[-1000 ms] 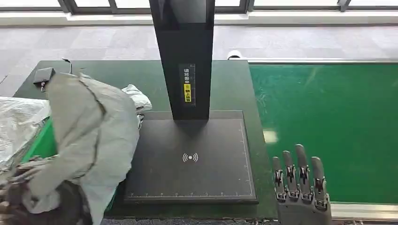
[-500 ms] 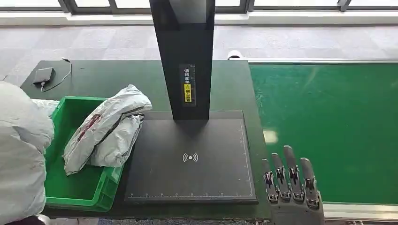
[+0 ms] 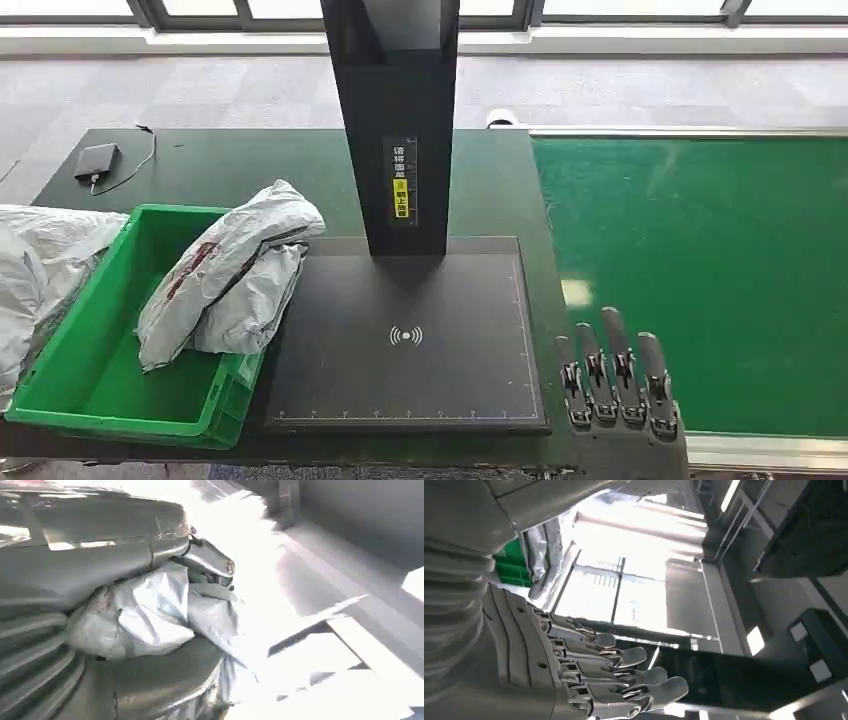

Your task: Moved the parcel from conveyor to table for the left to box.

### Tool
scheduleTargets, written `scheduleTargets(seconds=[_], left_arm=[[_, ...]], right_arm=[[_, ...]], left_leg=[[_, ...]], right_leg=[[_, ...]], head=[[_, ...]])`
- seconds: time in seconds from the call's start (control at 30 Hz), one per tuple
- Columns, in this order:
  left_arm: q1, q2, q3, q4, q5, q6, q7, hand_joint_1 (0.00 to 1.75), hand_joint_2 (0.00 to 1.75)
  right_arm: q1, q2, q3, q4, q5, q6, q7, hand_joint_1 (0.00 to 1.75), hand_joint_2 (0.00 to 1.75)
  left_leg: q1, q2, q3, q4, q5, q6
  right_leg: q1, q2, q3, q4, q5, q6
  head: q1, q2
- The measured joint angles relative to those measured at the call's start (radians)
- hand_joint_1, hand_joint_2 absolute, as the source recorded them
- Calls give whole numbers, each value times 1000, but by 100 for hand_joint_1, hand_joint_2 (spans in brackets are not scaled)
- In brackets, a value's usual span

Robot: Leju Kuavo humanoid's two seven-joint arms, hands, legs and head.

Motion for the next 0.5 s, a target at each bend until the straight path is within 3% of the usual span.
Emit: scheduleTargets(seconds=[0.23, 0.5], left_arm=[[-16, 71, -9, 307, -276, 78, 53, 175, 175], [-66, 100, -73, 463, -399, 130, 79, 175, 175]], right_arm=[[-45, 34, -35, 59, 21, 42, 0, 0, 175], [-38, 44, -53, 72, 43, -9, 0, 0, 175]], left_leg=[[1, 4, -1, 0, 1, -2], [0, 2, -1, 0, 1, -2]], right_leg=[[2, 4, -3, 0, 2, -2], [2, 1, -4, -1, 2, -2]], head=[[1, 0], [1, 0]])
